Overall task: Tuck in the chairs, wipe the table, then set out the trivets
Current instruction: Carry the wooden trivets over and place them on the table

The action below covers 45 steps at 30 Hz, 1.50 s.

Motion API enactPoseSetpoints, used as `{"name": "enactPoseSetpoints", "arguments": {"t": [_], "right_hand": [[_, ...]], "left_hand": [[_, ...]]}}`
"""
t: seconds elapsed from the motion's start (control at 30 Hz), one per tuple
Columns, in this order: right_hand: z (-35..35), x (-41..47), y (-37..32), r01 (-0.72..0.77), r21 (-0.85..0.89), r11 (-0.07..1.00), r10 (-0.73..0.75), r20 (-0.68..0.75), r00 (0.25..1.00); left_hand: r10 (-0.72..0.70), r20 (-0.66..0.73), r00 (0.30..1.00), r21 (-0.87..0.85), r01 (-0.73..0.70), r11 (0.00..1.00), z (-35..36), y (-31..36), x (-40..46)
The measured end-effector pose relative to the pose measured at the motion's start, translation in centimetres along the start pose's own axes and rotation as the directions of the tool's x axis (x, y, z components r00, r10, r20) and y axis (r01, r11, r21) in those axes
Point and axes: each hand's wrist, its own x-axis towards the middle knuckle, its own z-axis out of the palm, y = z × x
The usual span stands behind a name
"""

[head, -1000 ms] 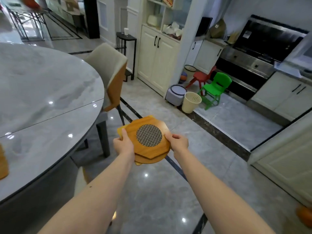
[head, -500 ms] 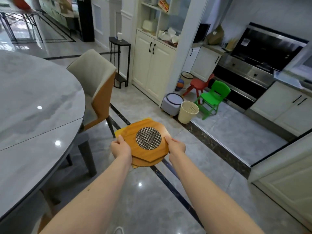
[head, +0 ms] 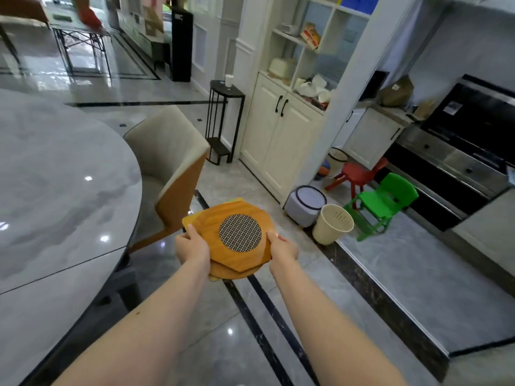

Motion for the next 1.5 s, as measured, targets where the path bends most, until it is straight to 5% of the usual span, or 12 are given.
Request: {"name": "enactPoseSetpoints", "arguments": {"t": [0.33, 0.57, 0.77, 1.3, 1.5], "right_hand": [[10.4, 12.4, -9.2, 0.057, -0.095, 0.994, -0.034, 0.233, 0.972], [19.4, 16.5, -14.5, 0.243, -0.187, 0.952, -0.113, 0.523, 0.845], [30.7, 16.1, -15.5, 0.27, -0.223, 0.937, -0.056, 0.666, 0.744], [56.3, 14.8, -19.2, 0.41, -0.341, 0.846, 0.106, 0.862, 0.496], [64.3, 15.0, -18.9, 0.568, -0.414, 0.711, 0.29, 0.909, 0.299]], "left_hand": [[-0.053, -0.19, 0.98, -0.133, 0.028, 0.991, 8.8, 7.5, 9.2], [-0.149, -0.373, 0.916, -0.288, 0.039, 0.957, 10.2, 11.7, 15.5], [-0.179, -0.569, 0.803, -0.348, -0.037, 0.937, 6.9, 14.8, 23.4], [-0.331, -0.741, 0.584, -0.484, -0.123, 0.867, -0.6, 23.0, 38.7], [-0.476, -0.77, 0.425, -0.582, -0.164, 0.796, -1.4, 23.0, 42.4]]}}
